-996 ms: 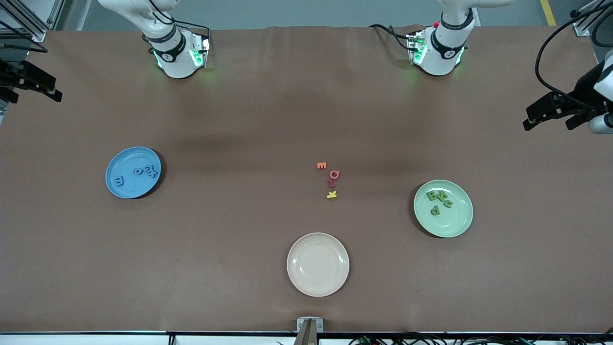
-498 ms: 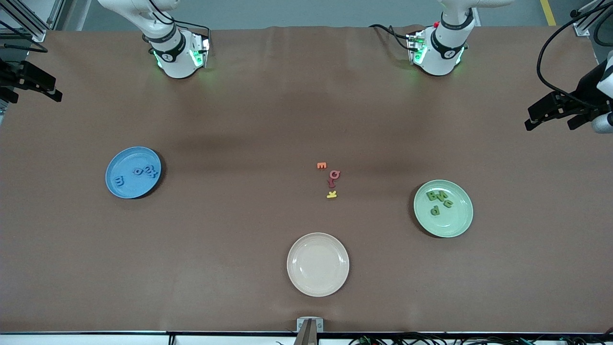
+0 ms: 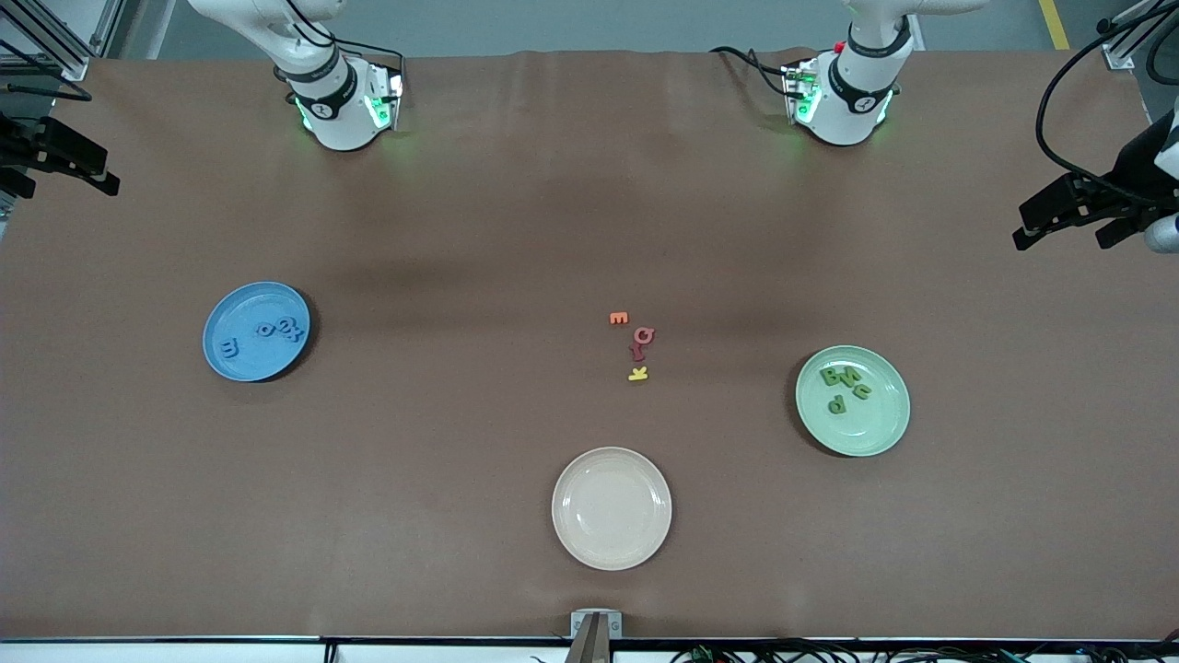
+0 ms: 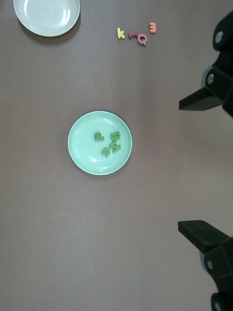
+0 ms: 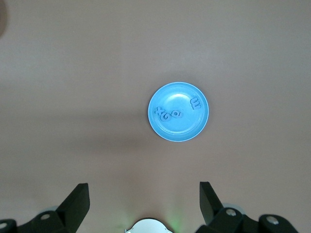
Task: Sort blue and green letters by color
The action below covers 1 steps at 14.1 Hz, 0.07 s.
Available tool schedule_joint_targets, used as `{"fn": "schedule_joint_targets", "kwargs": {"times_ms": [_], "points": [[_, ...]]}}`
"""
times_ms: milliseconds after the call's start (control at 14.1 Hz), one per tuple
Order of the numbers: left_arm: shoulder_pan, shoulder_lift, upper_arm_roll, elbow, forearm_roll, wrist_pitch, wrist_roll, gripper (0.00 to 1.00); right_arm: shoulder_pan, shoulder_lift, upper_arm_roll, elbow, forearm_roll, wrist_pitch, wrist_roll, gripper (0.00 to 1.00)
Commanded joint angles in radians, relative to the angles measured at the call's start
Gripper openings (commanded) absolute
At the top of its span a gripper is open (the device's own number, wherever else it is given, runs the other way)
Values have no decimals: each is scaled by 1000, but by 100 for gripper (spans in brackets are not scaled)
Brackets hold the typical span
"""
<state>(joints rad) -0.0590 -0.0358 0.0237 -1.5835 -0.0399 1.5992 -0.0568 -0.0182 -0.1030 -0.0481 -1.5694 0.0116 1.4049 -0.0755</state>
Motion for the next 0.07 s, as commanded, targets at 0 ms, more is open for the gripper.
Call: {"fn": "schedule_joint_targets", "kwargs": {"times_ms": [0], "points": [[2,0,-2,16,15,-18,8,99,-9,0,8,11,-10,-4,3,100]]}}
